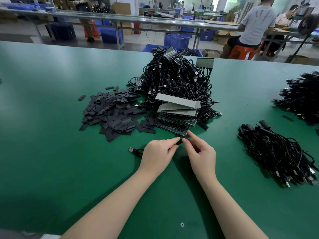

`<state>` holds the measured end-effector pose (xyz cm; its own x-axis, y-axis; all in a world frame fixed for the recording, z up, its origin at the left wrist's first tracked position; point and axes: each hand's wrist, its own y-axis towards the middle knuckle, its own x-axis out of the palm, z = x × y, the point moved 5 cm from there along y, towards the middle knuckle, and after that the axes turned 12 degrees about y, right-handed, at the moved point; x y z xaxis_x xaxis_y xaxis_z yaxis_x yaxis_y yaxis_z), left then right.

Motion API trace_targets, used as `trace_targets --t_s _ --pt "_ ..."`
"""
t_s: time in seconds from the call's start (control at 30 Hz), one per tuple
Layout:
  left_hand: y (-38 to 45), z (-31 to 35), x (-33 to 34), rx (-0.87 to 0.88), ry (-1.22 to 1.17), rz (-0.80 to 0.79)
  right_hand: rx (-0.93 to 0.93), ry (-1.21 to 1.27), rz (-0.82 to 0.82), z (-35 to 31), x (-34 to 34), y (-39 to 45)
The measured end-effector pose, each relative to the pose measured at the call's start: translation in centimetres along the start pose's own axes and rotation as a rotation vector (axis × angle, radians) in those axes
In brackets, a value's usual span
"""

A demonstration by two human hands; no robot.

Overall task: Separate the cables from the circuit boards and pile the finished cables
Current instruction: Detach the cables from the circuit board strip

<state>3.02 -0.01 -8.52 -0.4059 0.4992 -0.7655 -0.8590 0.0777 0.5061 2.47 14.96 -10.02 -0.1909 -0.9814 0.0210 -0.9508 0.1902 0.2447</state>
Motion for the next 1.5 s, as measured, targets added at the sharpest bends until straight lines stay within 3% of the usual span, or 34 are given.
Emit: trace_targets --t_s 0.53,0.77,0.93,1.03,1.2,1.4,1.5 --pt "0.1 -0.3 0.0 -0.027 -0.024 -0.017 0.044 -0.035 -0.054 0.4 0.3 0.2" --pt "0.2 0.1 -0.8 -0.019 -0.028 0.068 0.056 -0.188 -0.180 0.5 1.3 0.0" --pt "0.1 0.3 -0.6 0.005 0.005 0.087 0.079 -0.057 -0.129 0.5 0.7 0.0" --pt "0.1 0.3 -0.2 0.034 0.061 0.070 0.100 0.008 -0.017 0.7 -0.1 0.2" --pt "0.3 0.0 0.8 0.022 0.119 -0.058 0.135 0.246 0.118 0.4 -0.9 0.3" --pt "0.2 -0.5 1.0 -0.042 0.032 -0.117 0.190 -0.020 -0.029 0.8 0.1 0.2" --pt "0.2 0.2 0.3 0.008 -0.036 -0.065 0.122 0.079 0.045 -0.5 -0.3 0.5"
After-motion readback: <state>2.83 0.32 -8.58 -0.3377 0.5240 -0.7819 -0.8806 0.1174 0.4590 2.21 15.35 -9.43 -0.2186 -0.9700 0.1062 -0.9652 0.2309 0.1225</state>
